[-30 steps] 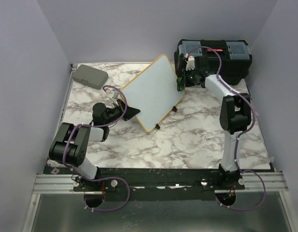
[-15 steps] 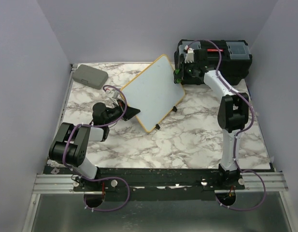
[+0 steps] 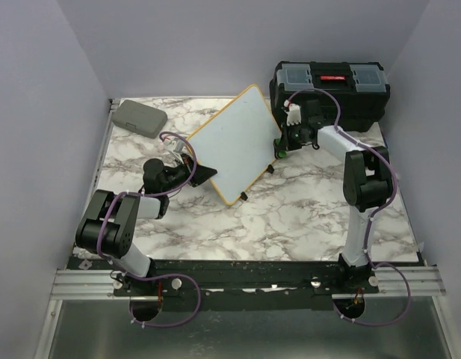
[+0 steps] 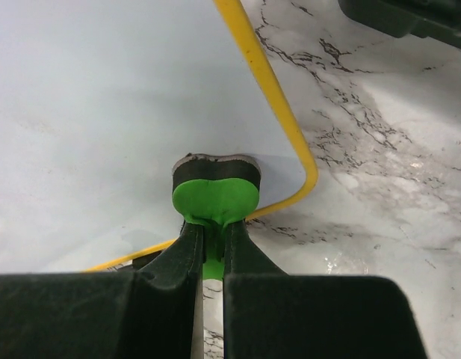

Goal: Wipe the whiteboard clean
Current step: Erase the whiteboard at the whiteboard stand.

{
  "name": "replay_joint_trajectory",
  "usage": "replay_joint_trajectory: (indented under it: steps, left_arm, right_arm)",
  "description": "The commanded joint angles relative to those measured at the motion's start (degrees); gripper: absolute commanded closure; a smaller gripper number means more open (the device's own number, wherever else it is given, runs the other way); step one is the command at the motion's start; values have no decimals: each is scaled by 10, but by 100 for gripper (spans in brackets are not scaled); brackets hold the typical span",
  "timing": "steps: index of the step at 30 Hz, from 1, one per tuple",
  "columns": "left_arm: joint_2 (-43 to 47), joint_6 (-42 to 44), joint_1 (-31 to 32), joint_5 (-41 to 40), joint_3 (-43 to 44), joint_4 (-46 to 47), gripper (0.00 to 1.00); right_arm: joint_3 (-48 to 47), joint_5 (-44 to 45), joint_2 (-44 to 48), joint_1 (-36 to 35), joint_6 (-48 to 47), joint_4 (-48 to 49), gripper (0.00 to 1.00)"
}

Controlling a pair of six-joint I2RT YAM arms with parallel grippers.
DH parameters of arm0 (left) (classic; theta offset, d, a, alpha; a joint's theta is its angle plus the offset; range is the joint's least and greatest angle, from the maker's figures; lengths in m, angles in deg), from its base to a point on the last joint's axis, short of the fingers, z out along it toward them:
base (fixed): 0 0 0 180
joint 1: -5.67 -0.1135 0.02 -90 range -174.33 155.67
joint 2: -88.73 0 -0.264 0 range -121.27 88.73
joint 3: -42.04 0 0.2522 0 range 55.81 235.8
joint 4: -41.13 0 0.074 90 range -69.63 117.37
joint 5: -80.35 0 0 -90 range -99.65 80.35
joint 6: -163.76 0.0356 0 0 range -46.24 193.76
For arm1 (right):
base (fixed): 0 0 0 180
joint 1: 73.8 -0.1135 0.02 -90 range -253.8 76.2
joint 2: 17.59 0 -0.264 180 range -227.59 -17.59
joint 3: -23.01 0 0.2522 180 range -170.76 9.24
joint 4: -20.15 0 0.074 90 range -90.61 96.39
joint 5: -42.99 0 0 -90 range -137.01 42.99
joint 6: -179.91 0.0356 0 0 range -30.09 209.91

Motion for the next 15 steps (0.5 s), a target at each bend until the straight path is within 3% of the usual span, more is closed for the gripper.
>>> replay_joint_trajectory:
  steps: [1,8,15]
  left_arm:
    - [-4,2,15,114,5,13,100]
    - [-12,-5,15,119,8,14,100]
    - [-13,-9,15,119,7,19,100]
  right_arm:
    - [-10,-45,-7,-13,-23,-23,99]
    - [-45,-27,20,-22,-41,37,99]
    - [-90,-73,-5,-67,-63,39,99]
